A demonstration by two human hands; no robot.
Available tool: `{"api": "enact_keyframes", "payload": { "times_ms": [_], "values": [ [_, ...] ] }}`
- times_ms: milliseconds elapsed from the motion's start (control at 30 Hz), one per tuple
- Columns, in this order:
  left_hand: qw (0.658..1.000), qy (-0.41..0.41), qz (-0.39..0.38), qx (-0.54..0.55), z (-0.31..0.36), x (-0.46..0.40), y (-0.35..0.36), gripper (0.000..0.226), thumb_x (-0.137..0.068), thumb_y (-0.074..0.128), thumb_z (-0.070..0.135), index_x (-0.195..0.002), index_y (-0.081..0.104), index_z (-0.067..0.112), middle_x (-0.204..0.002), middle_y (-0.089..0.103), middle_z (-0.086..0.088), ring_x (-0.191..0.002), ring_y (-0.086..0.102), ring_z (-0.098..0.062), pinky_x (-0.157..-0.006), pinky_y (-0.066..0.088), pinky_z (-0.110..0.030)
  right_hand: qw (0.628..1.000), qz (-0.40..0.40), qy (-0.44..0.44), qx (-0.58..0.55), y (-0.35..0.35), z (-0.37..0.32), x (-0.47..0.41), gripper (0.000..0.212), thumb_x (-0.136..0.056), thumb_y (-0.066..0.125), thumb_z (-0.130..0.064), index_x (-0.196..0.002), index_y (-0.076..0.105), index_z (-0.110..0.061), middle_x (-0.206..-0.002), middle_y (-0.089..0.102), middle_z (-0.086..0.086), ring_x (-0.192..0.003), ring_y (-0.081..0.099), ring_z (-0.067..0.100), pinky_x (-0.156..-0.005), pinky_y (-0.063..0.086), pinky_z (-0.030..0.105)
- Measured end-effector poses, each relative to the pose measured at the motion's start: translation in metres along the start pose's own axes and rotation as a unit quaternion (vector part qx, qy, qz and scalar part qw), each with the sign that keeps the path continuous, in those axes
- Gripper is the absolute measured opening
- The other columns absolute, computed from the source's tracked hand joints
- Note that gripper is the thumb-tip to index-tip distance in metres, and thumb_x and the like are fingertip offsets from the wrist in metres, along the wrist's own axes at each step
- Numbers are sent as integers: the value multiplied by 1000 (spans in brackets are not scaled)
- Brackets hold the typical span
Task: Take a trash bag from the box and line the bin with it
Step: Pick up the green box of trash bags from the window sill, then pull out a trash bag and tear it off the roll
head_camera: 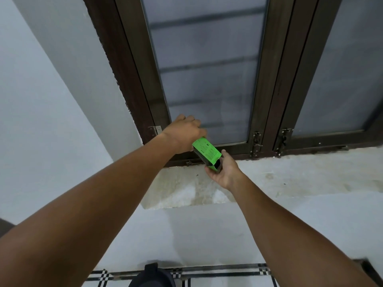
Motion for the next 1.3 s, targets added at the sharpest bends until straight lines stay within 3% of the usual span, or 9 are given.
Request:
{"api": "enact_keyframes", "payload": {
  "times_ms": [167, 267, 400, 500, 633, 800, 1133, 1200, 1300],
  "values": [
    [1000, -8, -20, 16, -9, 1, -5, 55, -93, 75, 37, -144, 55, 33, -133, 61, -3, -127, 50, -28, -101, 41, -43, 999, 21, -11, 41, -7, 2, -1, 35, -104, 52, -44, -118, 60, -13, -104, 67, 18, -88, 69, 30, -64, 60, 37],
    [988, -52, -42, 139, -21, 4, -5, 62, -92, 77, 41, -148, 54, 28, -137, 62, -3, -126, 52, -26, -90, 45, -37, 997, 26, -21, 75, -12, 2, -2, 40, -103, 52, -47, -126, 59, -14, -103, 70, 16, -87, 71, 30, -53, 59, 30],
    [923, -108, -64, 365, -31, 6, 8, 56, -89, 80, 45, -137, 66, 20, -139, 64, -3, -120, 62, -22, -92, 53, -32, 996, 26, -17, 83, -8, 1, 1, 50, -98, 59, -52, -125, 58, -10, -110, 70, 17, -80, 73, 25, -48, 55, 25],
    [877, -146, -22, 457, -37, 4, 12, 46, -86, 82, 46, -119, 74, 16, -126, 66, 1, -115, 62, -18, -93, 53, -33, 994, 20, -17, 107, -10, -1, 1, 56, -96, 57, -57, -124, 60, -8, -108, 73, 16, -65, 68, 18, -47, 53, 24],
    [817, -193, 14, 543, -43, 1, 20, 50, -86, 82, 45, -125, 71, 16, -126, 58, 1, -116, 55, -18, -93, 48, -33, 992, -4, -9, 127, -17, 0, -1, 61, -94, 52, -66, -126, 65, -15, -111, 77, 12, -65, 66, 14, -45, 47, 20],
    [774, -239, 67, 583, -51, 0, 34, 52, -85, 84, 43, -130, 69, 20, -141, 58, -2, -128, 55, -21, -102, 51, -36, 987, -81, 8, 138, -9, -1, 9, 63, -91, 53, -70, -125, 68, -19, -115, 76, 10, -73, 70, 17, -53, 43, 20],
    [693, -267, 154, 652, -58, 16, 65, 47, -84, 86, 32, -126, 71, 18, -127, 61, 1, -120, 57, -17, -84, 50, -25, 962, -175, 83, 190, -11, 0, 15, 64, -89, 57, -68, -134, 58, -22, -122, 67, 14, -101, 69, 30, -54, 50, 25],
    [678, -270, 157, 665, -57, 18, 74, 46, -84, 87, 33, -125, 70, 19, -129, 62, 1, -122, 59, -20, -87, 57, -28, 959, -189, 94, 189, -11, -1, 16, 63, -93, 54, -65, -137, 56, -21, -118, 67, 15, -101, 69, 30, -58, 53, 27],
    [684, -262, 142, 666, -55, 19, 84, 44, -83, 87, 33, -123, 70, 21, -131, 64, 1, -124, 58, -18, -86, 50, -23, 967, -152, 70, 194, -16, -8, 9, 59, -94, 56, -60, -134, 61, -17, -108, 68, 12, -101, 67, 27, -74, 58, 35]
  ]
}}
Point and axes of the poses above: each hand's wrist, its own x-axis away from the middle knuckle, its own y-axis out of the palm, z = x × y, the point moved 7 cm from there along -x, towards the middle knuckle
